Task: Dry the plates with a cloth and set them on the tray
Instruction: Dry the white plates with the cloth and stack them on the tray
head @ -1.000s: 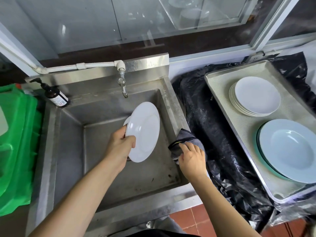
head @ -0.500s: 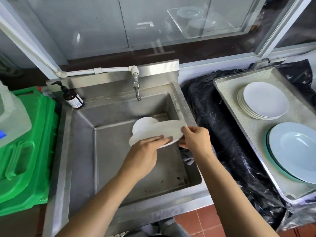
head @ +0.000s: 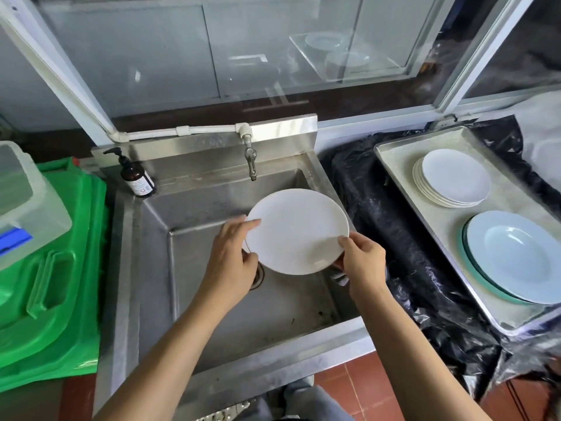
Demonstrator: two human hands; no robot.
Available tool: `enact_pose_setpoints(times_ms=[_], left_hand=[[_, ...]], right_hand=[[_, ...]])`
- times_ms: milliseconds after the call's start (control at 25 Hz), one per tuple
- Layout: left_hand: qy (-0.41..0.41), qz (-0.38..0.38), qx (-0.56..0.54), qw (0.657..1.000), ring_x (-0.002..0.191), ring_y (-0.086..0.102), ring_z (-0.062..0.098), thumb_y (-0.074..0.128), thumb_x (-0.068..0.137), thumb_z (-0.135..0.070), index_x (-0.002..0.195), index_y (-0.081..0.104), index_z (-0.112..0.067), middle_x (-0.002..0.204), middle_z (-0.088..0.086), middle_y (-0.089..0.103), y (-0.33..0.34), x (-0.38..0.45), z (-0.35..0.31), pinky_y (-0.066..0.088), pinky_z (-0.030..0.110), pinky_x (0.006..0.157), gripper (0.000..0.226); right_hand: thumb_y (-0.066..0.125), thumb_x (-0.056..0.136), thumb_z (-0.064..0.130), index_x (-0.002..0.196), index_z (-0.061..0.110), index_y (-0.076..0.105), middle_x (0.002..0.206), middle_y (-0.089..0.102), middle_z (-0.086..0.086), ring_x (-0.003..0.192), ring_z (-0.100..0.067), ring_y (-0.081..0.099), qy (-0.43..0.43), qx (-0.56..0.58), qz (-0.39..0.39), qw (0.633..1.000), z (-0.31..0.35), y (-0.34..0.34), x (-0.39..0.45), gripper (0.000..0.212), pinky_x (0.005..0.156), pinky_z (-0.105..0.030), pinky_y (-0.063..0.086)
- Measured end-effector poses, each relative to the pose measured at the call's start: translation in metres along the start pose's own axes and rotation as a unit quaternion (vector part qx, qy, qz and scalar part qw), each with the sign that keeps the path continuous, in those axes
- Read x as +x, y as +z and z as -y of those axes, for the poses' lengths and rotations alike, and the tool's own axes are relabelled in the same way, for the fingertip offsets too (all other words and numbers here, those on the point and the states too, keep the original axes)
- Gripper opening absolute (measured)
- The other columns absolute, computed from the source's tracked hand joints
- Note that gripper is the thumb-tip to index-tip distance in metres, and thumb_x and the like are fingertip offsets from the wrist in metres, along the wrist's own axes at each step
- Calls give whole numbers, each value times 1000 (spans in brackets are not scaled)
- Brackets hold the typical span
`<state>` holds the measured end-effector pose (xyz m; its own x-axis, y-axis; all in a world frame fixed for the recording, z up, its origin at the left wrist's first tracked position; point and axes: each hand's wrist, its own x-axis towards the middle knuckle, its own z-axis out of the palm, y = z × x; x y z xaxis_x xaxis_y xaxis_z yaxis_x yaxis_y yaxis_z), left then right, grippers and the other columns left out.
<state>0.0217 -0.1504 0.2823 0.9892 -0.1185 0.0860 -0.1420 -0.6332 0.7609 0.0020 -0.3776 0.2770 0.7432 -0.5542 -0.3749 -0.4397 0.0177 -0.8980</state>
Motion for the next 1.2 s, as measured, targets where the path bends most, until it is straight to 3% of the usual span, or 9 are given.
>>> enact_pose_setpoints(times_ms=[120, 320, 440, 560, 640, 720, 800, 1040, 1200], left_hand=[[-128, -7, -113, 985, 108, 58, 5, 54, 92, -3, 136, 54, -22, 137, -1, 55, -3, 7, -3, 43, 27, 95, 48], [-244, 0, -278, 929, 91, 65, 17, 53, 97, -7, 126, 60, -19, 109, 0, 66, -13, 24, -16, 53, 27, 65, 32], [-227, 3, -292, 929, 79, 64, 7, 52, 97, -8, 85, 68, -31, 93, -4, 68, -14, 33, -29, 51, 16, 47, 31], [-223, 13, -296, 929, 72, 65, 4, 50, 97, -8, 75, 74, -33, 82, -8, 69, -2, 38, -44, 52, 16, 49, 41], [-226, 15, -295, 928, 81, 66, 7, 51, 97, -11, 91, 70, -27, 88, -8, 69, 11, 44, -54, 56, 21, 56, 26], [-233, 15, -294, 927, 84, 67, 12, 51, 94, -11, 85, 68, -25, 77, -12, 70, 24, 50, -66, 58, 26, 64, 23], [-241, 19, -292, 926, 85, 70, 15, 50, 91, -9, 81, 71, -27, 72, -14, 72, 39, 56, -84, 59, 29, 67, 29], [-242, 23, -266, 933, 106, 68, 23, 50, 95, -13, 108, 71, -22, 112, 4, 72, 108, 90, -142, 59, 48, 90, 26], [-246, 37, -275, 929, 104, 66, 19, 47, 97, -11, 109, 69, -20, 115, 7, 69, 174, 121, -180, 59, 30, 71, 26]], right_hand=[[58, 96, 11, 71, 36, 75, 66, 69, 3, 62, -23, 60, 3, 38, -3, 999, -2, -3, -9, 39, 54, -34, 49], [58, 100, 14, 111, 23, 71, 97, 71, -12, 74, -30, 66, -24, 48, 22, 998, -4, -11, -10, 19, 52, -32, 56], [60, 99, 16, 109, 29, 65, 108, 67, -7, 78, -26, 73, -23, 52, 15, 998, -3, -19, -5, 18, 60, -42, 64], [63, 95, 17, 113, 28, 66, 95, 71, 0, 61, -17, 73, -19, 36, -18, 999, -2, -31, 7, 21, 62, -49, 63], [67, 94, 20, 108, 26, 71, 93, 74, 4, 73, -7, 73, -35, 43, -45, 997, -1, -44, 22, 17, 71, -38, 62], [67, 95, 24, 93, 31, 74, 95, 74, 8, 94, -13, 70, -39, 47, -61, 996, 2, -59, 37, 11, 90, -43, 58], [67, 94, 22, 77, 37, 75, 85, 74, 16, 95, -11, 68, -37, 48, -72, 996, 5, -76, 54, 24, 96, -47, 56], [72, 87, 19, 65, 47, 77, 74, 76, 16, 94, -21, 73, -8, 93, -98, 991, 11, -140, 117, 36, 90, -44, 60], [70, 83, 19, 69, 45, 79, 75, 77, -2, 87, -29, 74, -14, 81, -100, 992, 17, -192, 171, 31, 88, -55, 59]])
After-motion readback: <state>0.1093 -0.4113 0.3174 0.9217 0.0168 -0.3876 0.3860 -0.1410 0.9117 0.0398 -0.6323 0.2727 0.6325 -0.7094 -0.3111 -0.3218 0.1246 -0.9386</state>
